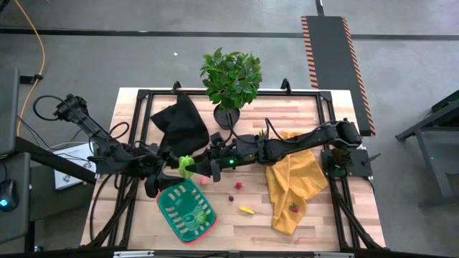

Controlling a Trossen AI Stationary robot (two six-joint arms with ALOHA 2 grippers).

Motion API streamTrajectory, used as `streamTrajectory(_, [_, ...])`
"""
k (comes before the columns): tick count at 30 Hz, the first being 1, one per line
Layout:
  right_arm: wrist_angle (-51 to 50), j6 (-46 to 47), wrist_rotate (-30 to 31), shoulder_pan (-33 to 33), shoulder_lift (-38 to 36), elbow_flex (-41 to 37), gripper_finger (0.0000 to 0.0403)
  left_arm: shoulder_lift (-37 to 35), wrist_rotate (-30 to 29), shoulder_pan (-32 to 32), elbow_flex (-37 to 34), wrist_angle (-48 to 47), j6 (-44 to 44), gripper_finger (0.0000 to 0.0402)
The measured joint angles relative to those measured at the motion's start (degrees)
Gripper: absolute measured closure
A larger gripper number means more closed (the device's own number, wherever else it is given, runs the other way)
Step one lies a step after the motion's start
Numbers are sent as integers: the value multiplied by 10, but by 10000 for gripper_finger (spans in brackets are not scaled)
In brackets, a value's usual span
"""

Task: Pick and placing Produce into tupperware
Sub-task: Put the green starfruit into the blue basket

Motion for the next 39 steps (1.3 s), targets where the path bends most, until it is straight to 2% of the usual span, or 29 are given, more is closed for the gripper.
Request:
streamTrajectory(15, [-1, 0, 0, -2, 0, 0, 189, 12, -5, 8, 0, 30, 20, 76])
streamTrajectory(25, [-1, -1, 0, -2, 0, 0, 189, 20, 59, 61, 0, 63, 23, 76])
streamTrajectory(39, [-1, -1, 0, -2, 0, 0, 189, 19, 58, 61, 0, 62, 30, 82])
